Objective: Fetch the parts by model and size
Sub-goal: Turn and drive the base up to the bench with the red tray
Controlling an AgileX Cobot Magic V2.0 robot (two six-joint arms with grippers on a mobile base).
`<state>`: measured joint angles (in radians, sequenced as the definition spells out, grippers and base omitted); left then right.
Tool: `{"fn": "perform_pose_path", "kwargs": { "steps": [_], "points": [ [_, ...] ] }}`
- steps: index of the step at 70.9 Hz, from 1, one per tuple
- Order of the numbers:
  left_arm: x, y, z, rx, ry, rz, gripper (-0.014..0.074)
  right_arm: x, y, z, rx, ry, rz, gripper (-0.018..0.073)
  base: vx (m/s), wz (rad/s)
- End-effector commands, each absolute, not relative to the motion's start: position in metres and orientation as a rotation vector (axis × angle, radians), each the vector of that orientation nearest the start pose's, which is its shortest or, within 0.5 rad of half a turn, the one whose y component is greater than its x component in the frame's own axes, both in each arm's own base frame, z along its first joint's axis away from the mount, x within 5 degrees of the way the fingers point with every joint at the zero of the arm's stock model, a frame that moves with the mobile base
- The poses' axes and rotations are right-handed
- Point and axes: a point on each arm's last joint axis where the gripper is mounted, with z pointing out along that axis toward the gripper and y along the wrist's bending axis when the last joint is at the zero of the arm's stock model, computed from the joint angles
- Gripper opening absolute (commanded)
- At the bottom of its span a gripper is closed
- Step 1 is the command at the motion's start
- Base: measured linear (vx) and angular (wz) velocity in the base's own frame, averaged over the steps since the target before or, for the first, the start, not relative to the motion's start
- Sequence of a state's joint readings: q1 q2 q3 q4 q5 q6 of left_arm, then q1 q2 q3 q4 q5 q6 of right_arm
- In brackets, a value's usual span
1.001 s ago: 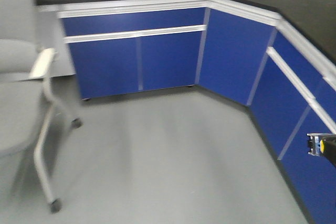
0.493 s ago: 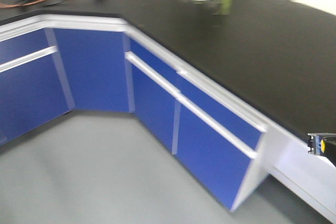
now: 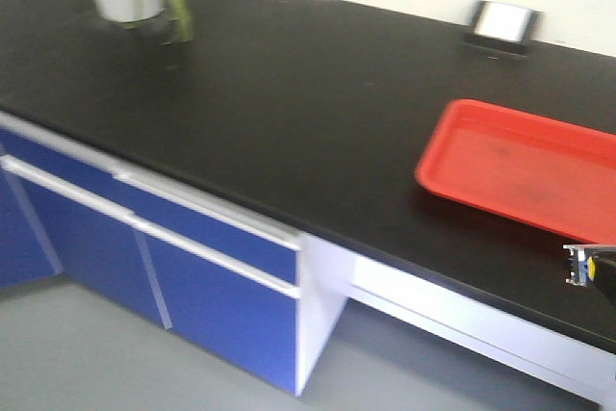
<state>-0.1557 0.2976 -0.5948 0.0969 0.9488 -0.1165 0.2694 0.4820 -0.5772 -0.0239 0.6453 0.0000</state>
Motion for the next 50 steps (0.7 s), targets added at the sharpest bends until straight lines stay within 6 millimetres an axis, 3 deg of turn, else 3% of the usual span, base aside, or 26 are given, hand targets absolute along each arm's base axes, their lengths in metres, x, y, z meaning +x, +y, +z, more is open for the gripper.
{"fn": "perform_pose_path", "kwargs": {
  "steps": [1, 31, 50],
  "points": [
    [0.0466, -0.0006, 0.3216, 0.059, 2.048, -0.057, -0.0006, 0.0913, 0.0232, 0.3297, -0.281, 1.917, 0.136, -0.0008, 0.12, -0.81],
    [0.0466, -0.0006, 0.3216, 0.059, 2.048, -0.057, -0.0006, 0.0913, 0.0233, 0.3297, -0.280, 1.917, 0.137, -0.0008, 0.11, -0.82],
    [0.0466, -0.0006, 0.3216, 0.059, 2.048, -0.057, -0.0006, 0.0912, 0.0234, 0.3296, -0.279, 1.918, 0.140, -0.0008, 0.09, -0.43]
  ]
}}
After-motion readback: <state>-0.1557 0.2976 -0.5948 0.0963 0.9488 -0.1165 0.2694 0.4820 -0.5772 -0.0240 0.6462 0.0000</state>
